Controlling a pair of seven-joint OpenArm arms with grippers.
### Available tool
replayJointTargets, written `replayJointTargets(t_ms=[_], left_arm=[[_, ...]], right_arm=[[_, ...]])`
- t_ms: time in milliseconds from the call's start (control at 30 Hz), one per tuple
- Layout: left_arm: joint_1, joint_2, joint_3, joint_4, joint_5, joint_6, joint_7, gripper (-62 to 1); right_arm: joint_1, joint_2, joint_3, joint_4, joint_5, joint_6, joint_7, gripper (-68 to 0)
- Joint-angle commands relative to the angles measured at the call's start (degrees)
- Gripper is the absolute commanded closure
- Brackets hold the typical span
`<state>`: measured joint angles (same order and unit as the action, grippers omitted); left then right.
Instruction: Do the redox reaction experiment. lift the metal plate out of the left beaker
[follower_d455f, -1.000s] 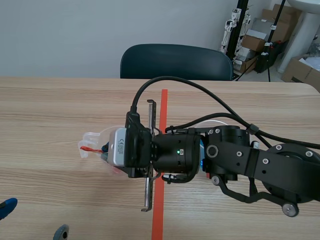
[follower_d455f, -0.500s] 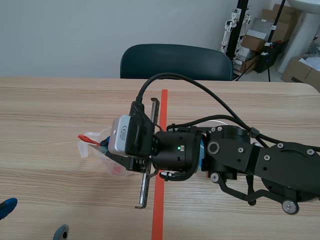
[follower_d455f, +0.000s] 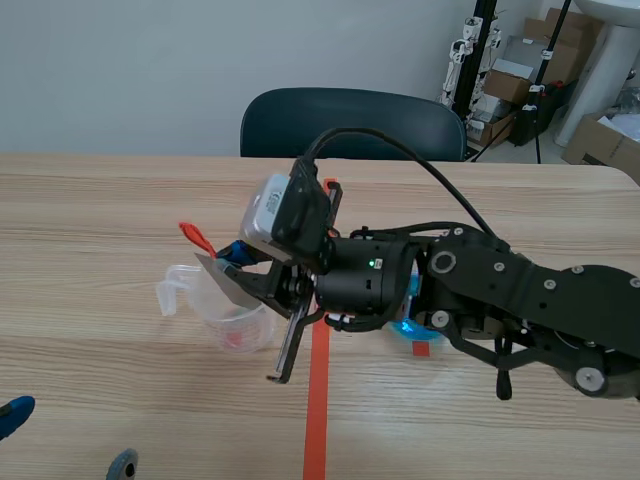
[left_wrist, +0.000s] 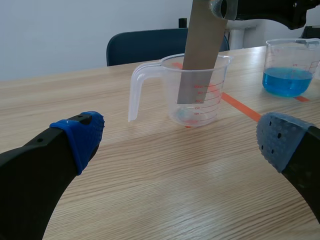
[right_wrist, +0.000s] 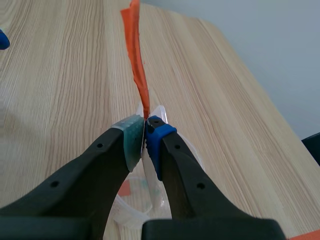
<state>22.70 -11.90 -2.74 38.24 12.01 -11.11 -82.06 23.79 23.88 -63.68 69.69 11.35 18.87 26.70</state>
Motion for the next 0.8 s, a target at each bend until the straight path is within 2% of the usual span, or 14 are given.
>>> replayJointTargets(t_ms=[0,267,400,467,567,767], left_arm=[[0.13,-0.52,-0.28,0.81,-0.17,-0.09,-0.85,-62.3],[0.13,-0.52,-0.28,0.81,-0.17,-0.09,-0.85,-62.3],[0.13,-0.52,-0.28,0.81,-0.17,-0.09,-0.85,-62.3],[0.13,-0.52,-0.28,0.81,-0.17,-0.09,-0.85,-62.3],[0.13,-0.52,-0.28,0.81,-0.17,-0.09,-0.85,-62.3],[0.13,-0.52,-0.28,0.81,-0.2,-0.09,-0.85,-62.3]], right_arm=[[1.01,0.59,1.66,0.66,2.54,1.77,1.25,-1.7],[1.14,0.61,7.48,0.7,11.91,11.76,-3.02,-1.7],[1.16,0.61,9.53,1.38,16.41,15.12,-6.47,-1.7],[1.16,0.61,10.25,2.27,17.86,16.2,-8.31,-1.7],[1.66,0.72,10.6,4.2,20.13,16.37,-11.69,-1.7],[4.46,1.6,10.71,7.91,29.38,16.55,-19.02,-1.7]])
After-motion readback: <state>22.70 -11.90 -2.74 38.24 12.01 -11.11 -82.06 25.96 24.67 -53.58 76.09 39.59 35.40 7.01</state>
